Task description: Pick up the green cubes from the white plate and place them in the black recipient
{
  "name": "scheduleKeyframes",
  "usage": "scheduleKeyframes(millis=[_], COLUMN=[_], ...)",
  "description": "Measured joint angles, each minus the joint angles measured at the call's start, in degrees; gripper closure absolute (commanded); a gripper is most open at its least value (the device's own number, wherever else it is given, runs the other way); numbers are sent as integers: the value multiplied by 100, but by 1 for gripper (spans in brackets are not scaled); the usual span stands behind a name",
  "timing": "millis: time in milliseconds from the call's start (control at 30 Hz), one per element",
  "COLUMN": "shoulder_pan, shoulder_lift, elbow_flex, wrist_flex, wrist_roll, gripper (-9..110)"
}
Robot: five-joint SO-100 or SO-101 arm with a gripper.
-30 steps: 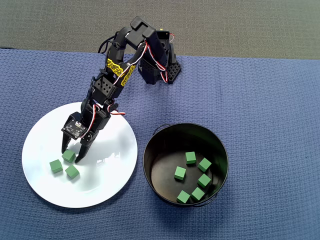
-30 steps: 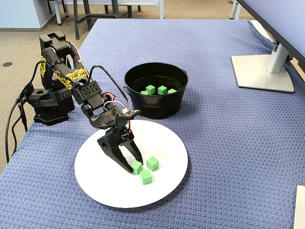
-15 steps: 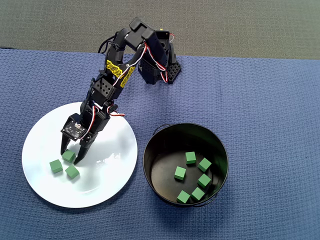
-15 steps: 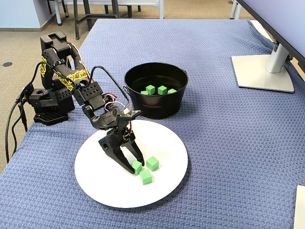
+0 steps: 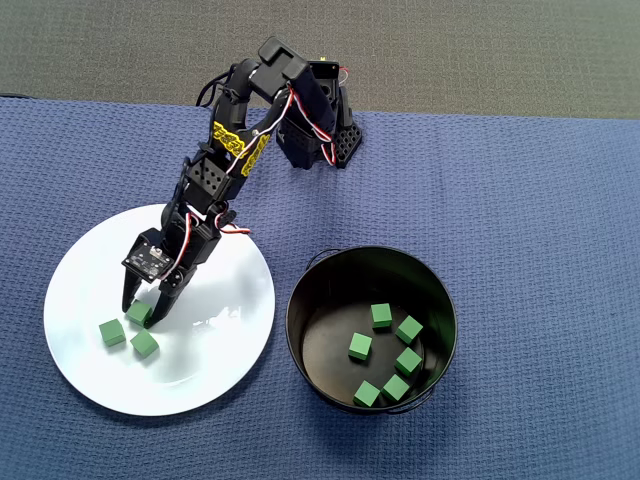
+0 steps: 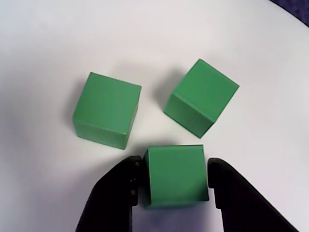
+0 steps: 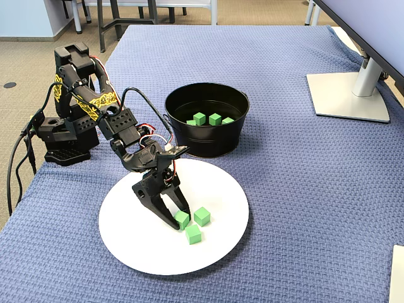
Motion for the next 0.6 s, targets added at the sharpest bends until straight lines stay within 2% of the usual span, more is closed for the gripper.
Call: scheduleKeyframes(millis=[200, 400, 500, 600], shoulder_pan=[-53, -79, -264, -422], shoulder_lift=[0, 158, 589, 1151], elbow_flex=[18, 35, -79, -571], wrist_flex=[-44, 132, 738, 1863], wrist_roll=[149, 1028, 1811, 2830], gripper=[101, 101, 101, 101])
